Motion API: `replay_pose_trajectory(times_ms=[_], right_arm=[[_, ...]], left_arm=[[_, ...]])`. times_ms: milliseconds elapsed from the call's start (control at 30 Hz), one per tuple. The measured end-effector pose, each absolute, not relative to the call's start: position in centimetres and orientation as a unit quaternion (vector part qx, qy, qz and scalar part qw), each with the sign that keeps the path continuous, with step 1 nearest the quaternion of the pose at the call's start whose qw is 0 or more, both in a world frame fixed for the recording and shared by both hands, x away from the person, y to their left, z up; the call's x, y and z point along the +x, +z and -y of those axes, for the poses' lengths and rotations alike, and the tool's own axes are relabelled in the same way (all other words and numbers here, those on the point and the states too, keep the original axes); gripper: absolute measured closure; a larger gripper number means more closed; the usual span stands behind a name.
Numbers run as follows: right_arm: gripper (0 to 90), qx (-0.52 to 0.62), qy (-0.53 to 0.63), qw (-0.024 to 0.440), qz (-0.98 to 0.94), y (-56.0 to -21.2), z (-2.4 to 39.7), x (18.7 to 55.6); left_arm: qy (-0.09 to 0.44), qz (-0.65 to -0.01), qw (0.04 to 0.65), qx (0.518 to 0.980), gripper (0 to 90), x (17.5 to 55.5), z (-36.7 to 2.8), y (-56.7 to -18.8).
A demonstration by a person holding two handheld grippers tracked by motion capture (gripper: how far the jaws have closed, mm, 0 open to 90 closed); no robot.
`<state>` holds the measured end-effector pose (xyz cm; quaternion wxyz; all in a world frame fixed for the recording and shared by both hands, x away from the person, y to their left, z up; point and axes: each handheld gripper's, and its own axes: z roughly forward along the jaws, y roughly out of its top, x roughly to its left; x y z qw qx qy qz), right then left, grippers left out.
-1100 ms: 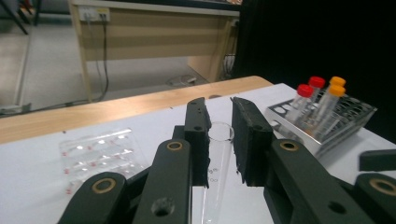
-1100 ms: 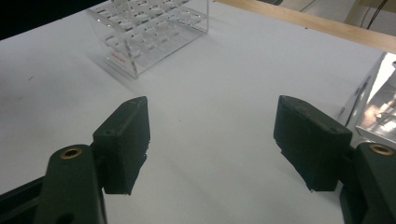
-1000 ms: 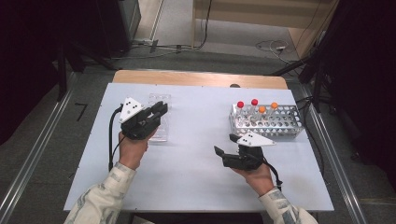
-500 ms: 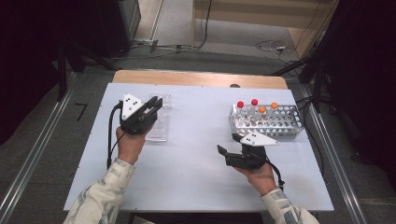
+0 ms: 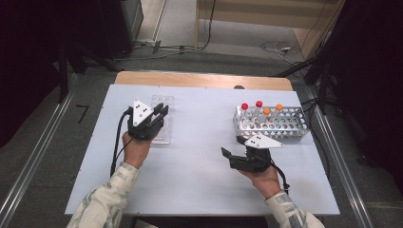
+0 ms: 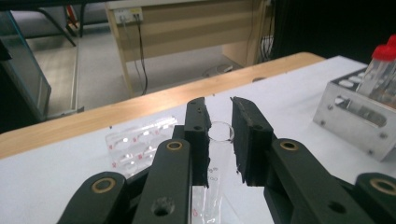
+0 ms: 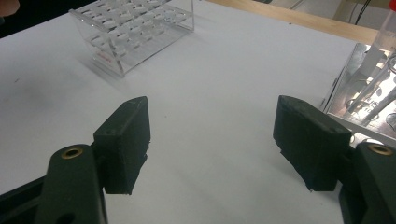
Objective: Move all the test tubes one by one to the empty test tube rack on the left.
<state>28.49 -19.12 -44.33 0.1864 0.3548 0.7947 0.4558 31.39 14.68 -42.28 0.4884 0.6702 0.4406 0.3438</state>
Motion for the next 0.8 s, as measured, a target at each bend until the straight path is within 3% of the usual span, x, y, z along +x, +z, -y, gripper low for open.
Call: replay_pose_trajectory(times_ms=[800], right_arm=[[26.4,0.355,0.454,0.186,-0.796,-44.5,19.01,28.55]], left_arm=[[0.33,-0.452,0.473,0.68,76.6,31.77,-14.64,-43.41]])
